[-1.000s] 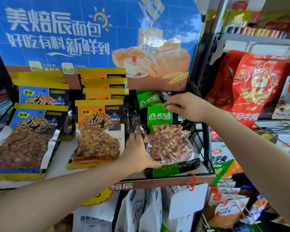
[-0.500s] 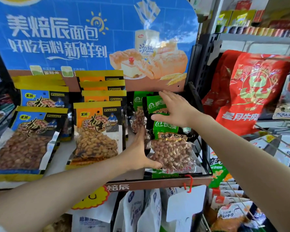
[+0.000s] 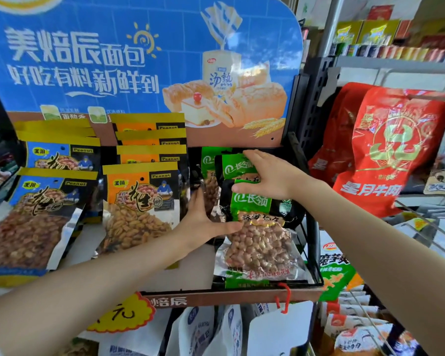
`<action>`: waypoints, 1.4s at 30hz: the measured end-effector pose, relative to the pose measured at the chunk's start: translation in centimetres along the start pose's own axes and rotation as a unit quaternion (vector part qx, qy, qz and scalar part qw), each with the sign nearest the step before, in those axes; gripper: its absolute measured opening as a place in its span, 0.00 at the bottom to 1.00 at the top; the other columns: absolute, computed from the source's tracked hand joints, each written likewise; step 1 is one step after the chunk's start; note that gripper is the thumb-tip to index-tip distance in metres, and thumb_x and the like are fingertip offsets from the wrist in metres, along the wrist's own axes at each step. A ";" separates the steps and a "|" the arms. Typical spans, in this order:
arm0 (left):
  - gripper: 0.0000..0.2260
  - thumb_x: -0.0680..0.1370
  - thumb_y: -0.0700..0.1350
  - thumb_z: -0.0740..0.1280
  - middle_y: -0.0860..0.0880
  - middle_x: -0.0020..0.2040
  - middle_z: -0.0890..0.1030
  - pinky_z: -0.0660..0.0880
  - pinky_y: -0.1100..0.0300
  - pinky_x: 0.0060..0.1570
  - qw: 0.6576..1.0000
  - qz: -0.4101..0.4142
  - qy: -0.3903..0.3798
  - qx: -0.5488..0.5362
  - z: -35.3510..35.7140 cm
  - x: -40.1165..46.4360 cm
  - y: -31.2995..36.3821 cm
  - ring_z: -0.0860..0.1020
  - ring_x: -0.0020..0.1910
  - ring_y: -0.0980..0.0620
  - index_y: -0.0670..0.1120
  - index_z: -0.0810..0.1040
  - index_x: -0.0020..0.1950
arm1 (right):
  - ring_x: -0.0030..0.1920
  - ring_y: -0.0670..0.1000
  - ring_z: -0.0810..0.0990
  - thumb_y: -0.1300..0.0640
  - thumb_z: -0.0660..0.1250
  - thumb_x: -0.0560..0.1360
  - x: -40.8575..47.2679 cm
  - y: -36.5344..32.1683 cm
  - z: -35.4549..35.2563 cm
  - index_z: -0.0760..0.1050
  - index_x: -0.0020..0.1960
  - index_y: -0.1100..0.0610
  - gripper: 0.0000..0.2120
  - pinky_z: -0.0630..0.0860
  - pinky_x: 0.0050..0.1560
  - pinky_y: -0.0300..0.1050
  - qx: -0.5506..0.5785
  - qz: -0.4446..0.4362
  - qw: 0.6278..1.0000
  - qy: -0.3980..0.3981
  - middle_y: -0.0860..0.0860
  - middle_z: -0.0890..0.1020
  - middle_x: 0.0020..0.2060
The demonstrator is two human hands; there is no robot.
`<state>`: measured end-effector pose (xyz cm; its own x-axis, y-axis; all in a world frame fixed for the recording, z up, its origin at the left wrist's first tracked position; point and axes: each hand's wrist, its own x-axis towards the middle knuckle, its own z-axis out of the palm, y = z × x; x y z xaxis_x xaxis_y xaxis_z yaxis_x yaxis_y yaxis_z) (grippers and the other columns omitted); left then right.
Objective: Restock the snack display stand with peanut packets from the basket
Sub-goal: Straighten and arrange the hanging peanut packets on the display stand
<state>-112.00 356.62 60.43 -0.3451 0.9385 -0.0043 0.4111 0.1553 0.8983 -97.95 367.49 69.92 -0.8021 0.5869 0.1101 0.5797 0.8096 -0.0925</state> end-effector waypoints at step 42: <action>0.11 0.81 0.40 0.55 0.42 0.55 0.80 0.74 0.52 0.54 0.963 0.022 0.061 -0.260 -1.4 4.1 0.8 0.78 0.52 0.43 0.50 0.75 0.57 | 0.40 0.52 0.72 0.56 0.60 0.79 4.5 0.6 -2.0 0.77 0.44 0.62 0.12 0.61 0.39 0.44 0.045 -0.046 0.990 0.123 0.52 0.75 0.37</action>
<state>-114.22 360.19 61.74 -0.4464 0.8927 0.0621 -0.0396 -0.0890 0.9952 -100.94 370.62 72.38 -0.7857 0.5039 0.3588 0.4814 0.8624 -0.1569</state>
